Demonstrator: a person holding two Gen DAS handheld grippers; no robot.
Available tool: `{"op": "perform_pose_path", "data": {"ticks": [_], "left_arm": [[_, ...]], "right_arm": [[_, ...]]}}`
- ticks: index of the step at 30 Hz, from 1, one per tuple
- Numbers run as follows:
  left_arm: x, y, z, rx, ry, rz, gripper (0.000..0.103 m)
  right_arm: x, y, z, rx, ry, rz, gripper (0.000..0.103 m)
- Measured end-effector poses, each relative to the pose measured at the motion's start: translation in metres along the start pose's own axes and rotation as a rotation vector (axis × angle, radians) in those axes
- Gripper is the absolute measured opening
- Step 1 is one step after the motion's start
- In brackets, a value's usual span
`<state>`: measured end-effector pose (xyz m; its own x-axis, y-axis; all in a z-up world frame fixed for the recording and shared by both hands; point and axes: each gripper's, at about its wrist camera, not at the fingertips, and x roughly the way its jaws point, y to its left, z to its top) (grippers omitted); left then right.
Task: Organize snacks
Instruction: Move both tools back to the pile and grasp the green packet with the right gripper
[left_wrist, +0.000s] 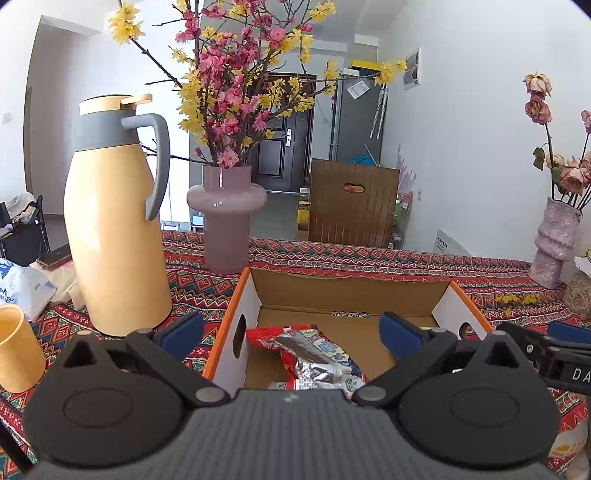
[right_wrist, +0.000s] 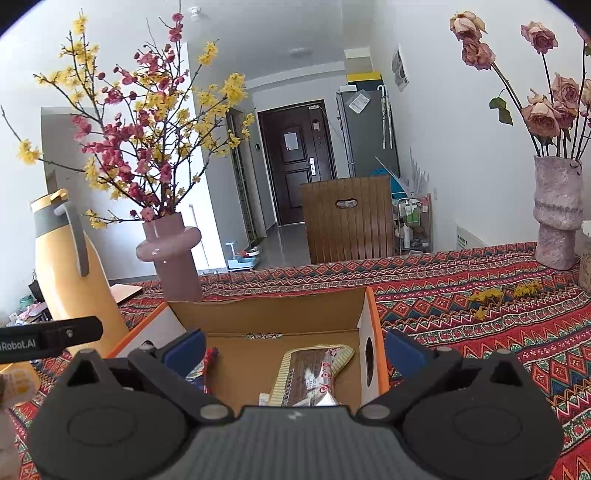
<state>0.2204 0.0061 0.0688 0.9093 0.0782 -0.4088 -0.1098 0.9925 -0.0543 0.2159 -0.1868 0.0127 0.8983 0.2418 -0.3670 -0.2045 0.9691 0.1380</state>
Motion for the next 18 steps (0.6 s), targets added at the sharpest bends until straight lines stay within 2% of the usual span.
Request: {"op": "perform_pose_path", "data": {"ticks": [9,18], "left_arm": [[-0.03,0.01,-0.026,0.007,0.028,-0.021,0.103],[-0.048,0.028,-0.06,0.006,0.077,-0.034,0.103]], "right_arm": [[-0.038,0.001,-0.029,0.004,0.024,-0.004,0.103],[-0.06,-0.01,-0.061,0.02,0.093,-0.033,0.103]]}}
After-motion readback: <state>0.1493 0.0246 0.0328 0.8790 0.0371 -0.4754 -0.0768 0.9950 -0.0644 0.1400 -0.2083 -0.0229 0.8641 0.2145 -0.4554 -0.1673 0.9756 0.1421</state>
